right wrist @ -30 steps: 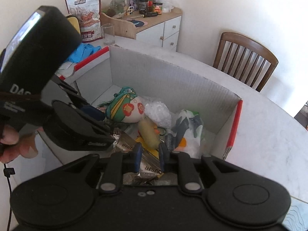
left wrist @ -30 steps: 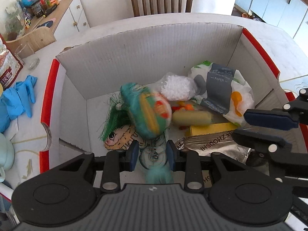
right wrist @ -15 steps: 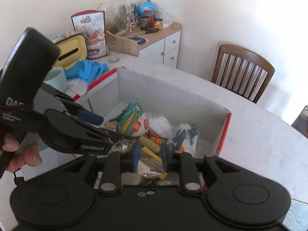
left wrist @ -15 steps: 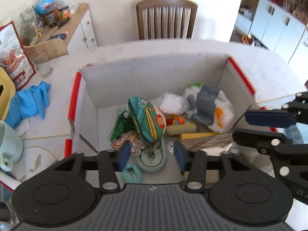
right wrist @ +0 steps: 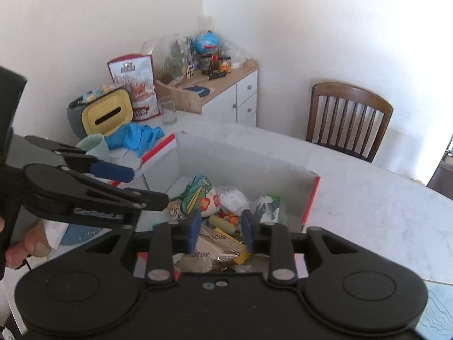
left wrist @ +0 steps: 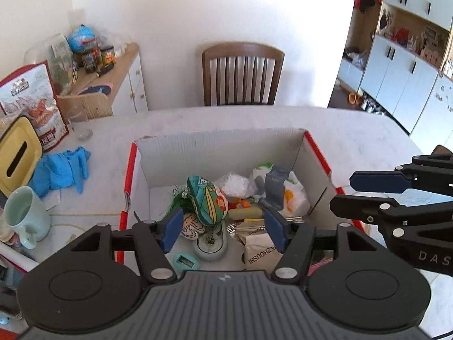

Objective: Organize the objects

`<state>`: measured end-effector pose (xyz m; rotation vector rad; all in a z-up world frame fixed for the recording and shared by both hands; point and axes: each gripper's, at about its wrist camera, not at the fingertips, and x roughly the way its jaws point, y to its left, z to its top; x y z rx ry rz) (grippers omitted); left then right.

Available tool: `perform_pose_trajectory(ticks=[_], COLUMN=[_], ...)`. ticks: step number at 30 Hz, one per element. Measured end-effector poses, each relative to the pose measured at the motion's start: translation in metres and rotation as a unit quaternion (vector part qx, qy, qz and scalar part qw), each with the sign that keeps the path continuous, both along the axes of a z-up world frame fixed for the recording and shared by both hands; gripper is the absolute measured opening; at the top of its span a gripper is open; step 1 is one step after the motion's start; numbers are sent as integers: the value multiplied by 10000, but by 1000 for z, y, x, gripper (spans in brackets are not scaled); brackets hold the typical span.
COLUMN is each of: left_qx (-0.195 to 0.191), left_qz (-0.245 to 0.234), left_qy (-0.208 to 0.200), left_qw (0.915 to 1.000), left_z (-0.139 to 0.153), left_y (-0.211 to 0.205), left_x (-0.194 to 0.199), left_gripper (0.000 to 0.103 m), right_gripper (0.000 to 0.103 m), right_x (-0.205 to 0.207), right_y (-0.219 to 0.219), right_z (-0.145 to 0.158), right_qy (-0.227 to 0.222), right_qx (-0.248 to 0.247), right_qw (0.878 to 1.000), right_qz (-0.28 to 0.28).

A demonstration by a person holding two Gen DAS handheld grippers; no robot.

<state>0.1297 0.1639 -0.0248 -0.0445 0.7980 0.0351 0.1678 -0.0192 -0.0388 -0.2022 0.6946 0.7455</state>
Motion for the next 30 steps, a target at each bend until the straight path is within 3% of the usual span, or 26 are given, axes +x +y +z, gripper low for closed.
perform_pose_trajectory(ticks=[5,9,17,22,30], left_qx=[40,21,-112,-19,41], left_qz=[38,69,178,178,194], left_qy=[-280,-452,-703,-920,-1008], left_qw=[9996,9990,9973,9956,9947], left_z=[13,20,25,24,22], left_y=[-4,-7,-10,-19,-35], left_x=[-18,-30,-49,-60,-70], left_gripper=[73,85,86,99,99], right_gripper=[54,61,84,102,102], right_x=[-8,-16,-30,-37,-48], right_y=[-12,-20,-37,-48,-60], right_z=[7,11,19,22,18], right_qy=[-109,-183,-305,-413,-406], right_qx=[152,223,505,717,833], right_qw=[9998,9996,9982,9966,9956], right_qz=[-50,-55,-53,6,135])
